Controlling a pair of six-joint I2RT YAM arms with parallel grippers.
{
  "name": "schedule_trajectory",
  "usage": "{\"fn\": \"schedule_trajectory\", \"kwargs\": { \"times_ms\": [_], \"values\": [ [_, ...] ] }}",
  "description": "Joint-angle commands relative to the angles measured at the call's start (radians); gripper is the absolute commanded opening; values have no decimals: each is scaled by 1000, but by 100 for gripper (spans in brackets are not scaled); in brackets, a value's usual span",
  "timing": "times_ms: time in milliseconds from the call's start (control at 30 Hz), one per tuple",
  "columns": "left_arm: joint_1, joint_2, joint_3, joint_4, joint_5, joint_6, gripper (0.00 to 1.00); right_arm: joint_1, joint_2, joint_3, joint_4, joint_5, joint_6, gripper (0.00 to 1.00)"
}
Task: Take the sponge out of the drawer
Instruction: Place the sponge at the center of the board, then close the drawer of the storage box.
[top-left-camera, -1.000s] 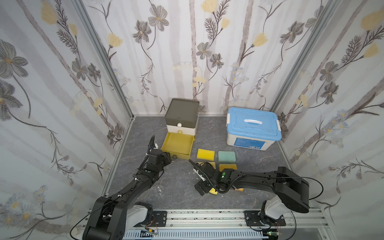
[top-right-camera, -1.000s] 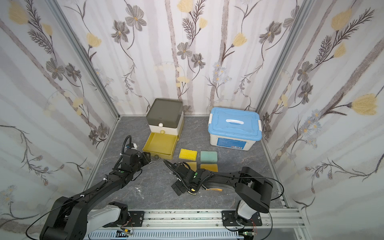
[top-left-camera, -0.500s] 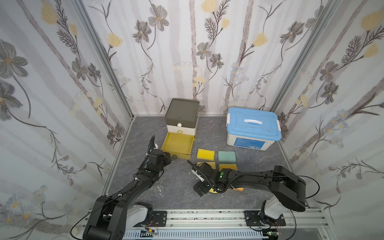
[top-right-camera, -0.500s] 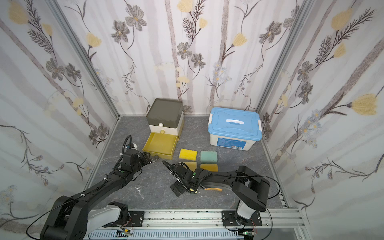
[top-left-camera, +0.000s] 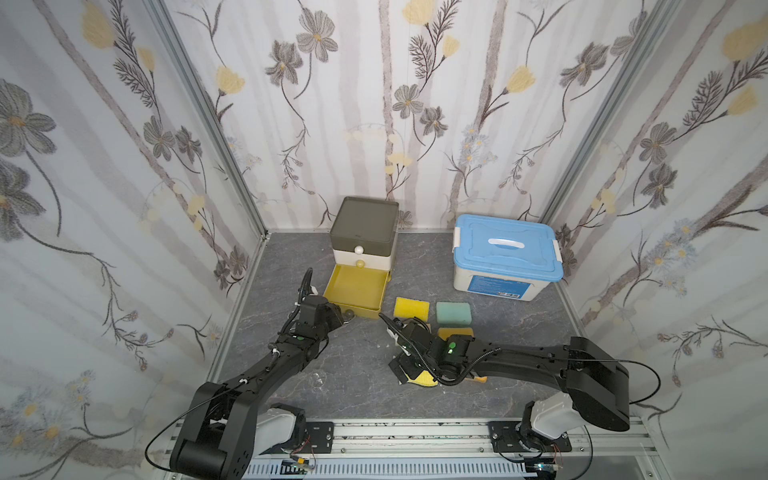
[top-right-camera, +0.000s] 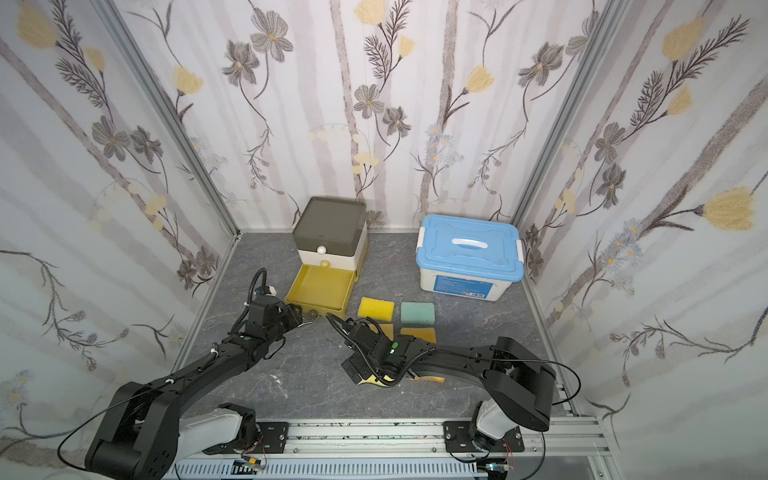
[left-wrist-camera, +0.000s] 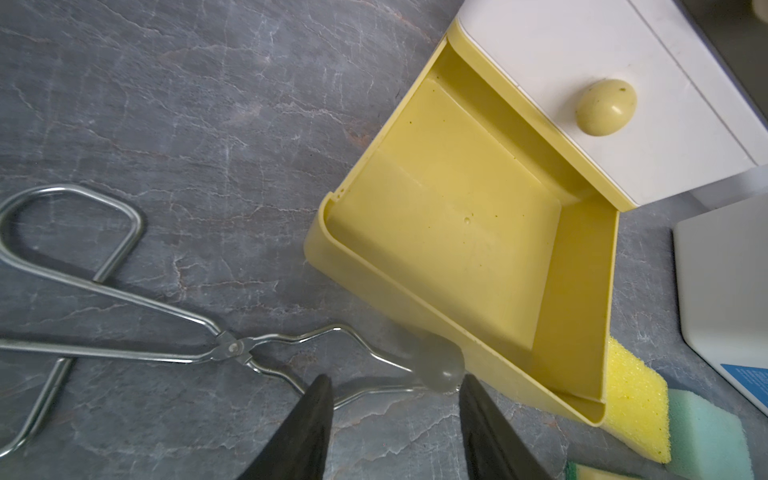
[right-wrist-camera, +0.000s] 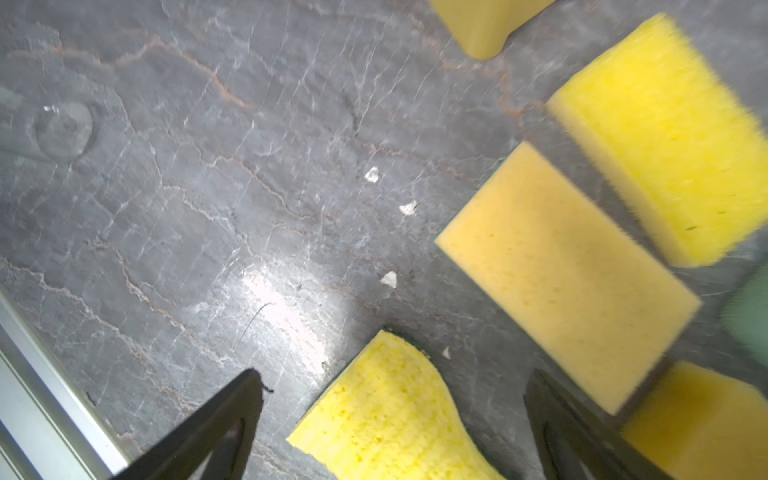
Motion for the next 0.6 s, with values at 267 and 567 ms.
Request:
{"fn": "schedule_trajectory", "kwargs": {
  "times_ms": [267,567],
  "values": [
    [-5,111,87,-136,1,19,50,-64,-182,-58,40,193,34,100],
    [-5,265,169,-60,-9,15,81,-85,-223,-89,44,224,58,100]
  ]
}}
